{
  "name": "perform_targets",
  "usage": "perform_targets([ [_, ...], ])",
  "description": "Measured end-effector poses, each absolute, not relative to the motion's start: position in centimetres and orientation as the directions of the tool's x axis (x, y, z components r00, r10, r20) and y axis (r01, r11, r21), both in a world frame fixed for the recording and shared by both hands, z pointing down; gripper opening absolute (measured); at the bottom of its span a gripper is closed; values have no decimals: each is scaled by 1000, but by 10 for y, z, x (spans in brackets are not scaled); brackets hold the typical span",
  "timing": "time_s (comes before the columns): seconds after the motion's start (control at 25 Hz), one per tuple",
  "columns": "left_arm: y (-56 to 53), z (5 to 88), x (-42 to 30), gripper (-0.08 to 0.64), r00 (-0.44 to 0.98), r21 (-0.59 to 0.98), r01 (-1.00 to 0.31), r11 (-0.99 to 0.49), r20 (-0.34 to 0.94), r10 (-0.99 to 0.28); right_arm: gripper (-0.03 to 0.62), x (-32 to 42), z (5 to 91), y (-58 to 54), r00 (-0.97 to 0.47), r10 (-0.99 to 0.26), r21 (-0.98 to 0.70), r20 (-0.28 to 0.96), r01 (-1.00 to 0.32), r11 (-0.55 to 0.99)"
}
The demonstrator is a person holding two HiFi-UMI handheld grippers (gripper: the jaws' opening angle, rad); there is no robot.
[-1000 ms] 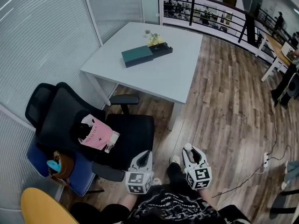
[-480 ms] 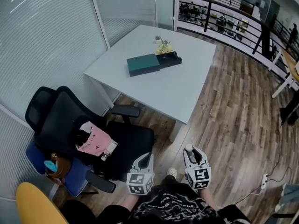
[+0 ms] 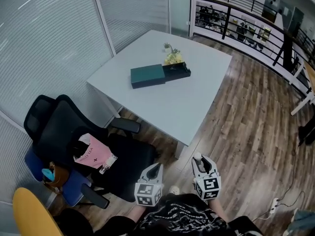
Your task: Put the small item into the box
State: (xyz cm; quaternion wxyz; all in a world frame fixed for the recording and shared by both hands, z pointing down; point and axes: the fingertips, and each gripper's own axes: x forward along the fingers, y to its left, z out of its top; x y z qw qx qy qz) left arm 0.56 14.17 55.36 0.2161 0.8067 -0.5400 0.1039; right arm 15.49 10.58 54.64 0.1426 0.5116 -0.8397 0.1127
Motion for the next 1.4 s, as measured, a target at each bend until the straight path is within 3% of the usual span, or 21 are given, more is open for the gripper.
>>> perform_targets([
  [0.76, 107, 569, 27, 18, 368, 237, -927, -292, 417, -831, 135, 175, 565, 81, -430, -811, -52, 397, -892, 448],
  [1.4, -14, 572, 1, 18, 351, 264, -929, -260, 406, -843, 135, 160, 569, -10, -427, -794, -41, 433, -889, 456],
])
